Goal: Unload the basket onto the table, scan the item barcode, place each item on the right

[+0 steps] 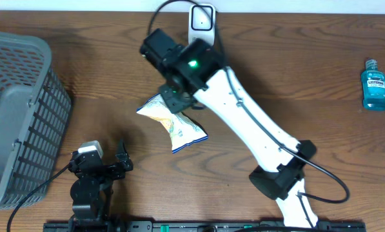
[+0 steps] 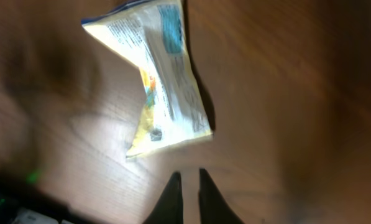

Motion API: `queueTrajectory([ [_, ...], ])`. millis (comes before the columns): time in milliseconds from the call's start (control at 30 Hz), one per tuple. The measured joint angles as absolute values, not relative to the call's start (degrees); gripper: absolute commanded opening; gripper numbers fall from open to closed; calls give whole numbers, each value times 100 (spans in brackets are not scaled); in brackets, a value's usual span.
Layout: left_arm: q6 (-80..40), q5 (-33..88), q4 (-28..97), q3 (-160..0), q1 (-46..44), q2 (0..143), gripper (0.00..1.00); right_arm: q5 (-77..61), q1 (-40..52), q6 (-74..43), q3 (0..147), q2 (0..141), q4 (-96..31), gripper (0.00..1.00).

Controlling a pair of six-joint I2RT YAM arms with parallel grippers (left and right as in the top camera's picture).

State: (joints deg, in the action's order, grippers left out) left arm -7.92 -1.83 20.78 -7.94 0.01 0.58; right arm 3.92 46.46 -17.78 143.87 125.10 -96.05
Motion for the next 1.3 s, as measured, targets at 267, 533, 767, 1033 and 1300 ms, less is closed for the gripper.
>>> queueTrajectory([
  [267,-792,-183,2078,-792,1,58,98,-331,4574,-1890,12296,12674,-8396,2],
  [533,-792,-180,2080,-792,-1,58,98,-1245,4587,-1951,10232,12783,-7116,58],
  [767,-792,-183,2080,-794,-1,58,98,-1341,4604,-1940,9504,12674,-6158,82],
  [1033,-792,-183,2082,-792,-1,58,98,-1173,4602,-1806,10127,12503,-7000,52],
  [1300,-792,-183,2080,-792,-1,58,98,-788,4602,-1726,10938,10971,-6547,6],
])
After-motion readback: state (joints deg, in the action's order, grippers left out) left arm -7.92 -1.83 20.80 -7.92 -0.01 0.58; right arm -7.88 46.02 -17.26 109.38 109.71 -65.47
